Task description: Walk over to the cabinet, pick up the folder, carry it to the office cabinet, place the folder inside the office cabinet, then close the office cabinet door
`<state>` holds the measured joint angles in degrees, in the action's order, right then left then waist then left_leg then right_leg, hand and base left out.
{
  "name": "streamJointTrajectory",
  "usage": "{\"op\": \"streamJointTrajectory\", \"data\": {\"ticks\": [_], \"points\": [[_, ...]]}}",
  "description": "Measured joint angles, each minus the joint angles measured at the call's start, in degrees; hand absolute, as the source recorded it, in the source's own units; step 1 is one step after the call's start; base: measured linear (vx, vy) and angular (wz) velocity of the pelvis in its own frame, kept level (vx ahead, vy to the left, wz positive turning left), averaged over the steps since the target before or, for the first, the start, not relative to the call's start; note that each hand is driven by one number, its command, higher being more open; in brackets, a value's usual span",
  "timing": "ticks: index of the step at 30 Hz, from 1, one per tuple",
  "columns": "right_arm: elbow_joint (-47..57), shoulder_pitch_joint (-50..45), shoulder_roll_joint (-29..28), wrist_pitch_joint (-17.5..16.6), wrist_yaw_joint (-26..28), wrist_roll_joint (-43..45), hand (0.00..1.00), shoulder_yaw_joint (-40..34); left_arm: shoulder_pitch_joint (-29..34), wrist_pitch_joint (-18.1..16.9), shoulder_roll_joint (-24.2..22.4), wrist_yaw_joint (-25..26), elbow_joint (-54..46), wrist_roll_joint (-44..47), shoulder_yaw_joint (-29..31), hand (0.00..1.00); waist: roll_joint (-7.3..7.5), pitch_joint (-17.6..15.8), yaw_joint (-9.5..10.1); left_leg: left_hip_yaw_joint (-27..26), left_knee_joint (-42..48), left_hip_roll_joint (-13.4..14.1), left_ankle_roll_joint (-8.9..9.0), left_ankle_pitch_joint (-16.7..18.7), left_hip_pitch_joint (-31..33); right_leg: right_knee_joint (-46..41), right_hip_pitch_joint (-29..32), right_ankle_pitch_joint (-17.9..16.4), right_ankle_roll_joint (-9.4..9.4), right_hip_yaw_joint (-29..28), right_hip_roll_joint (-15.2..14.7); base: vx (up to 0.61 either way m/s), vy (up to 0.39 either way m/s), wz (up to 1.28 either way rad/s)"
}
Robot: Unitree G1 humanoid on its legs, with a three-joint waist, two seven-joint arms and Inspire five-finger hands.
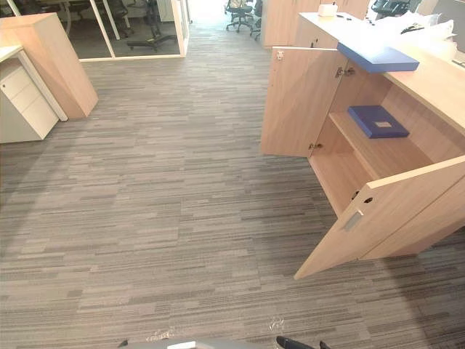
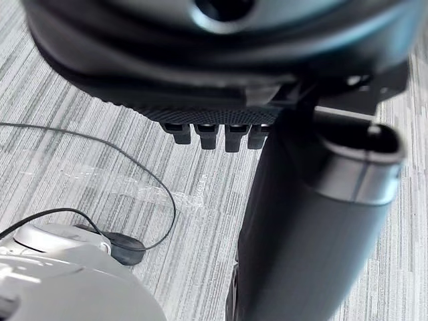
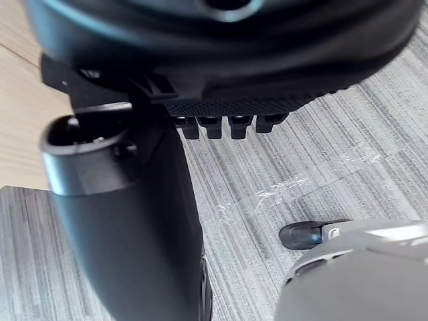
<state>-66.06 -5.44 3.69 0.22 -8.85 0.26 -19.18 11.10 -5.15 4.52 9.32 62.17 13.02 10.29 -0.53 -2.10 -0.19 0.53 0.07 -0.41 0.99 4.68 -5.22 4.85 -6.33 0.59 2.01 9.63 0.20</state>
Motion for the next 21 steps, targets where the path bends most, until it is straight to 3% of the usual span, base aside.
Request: {"op": "streamJointTrajectory", "data": {"ticks": [4, 21], "points": [[0.1, 1.8, -0.7, -0.6, 0.0, 0.0, 1.0, 0.0, -0.9, -1.0, 0.1, -1.5, -0.1, 2.9, -0.4, 1.0, 0.44, -0.7, 0.09, -0.1, -0.2, 0.0, 0.41, -0.3, -0.2, 0.1, 0.0, 0.4, 0.93, 0.1, -0.1, -0.01, 0.003, -0.01], [0.5, 3.9, -3.7, -1.0, 0.1, 0.1, 1.0, 0.1, -1.2, -1.1, 0.2, -2.0, -0.1, 4.3, 1.5, 1.0, 1.58, -2.4, 0.21, -1.2, -2.3, -0.1, -0.63, -1.2, -1.3, 0.2, 0.2, 0.8, 0.38, 0.8, -0.1, -0.02, 0.0, -0.03]]}}
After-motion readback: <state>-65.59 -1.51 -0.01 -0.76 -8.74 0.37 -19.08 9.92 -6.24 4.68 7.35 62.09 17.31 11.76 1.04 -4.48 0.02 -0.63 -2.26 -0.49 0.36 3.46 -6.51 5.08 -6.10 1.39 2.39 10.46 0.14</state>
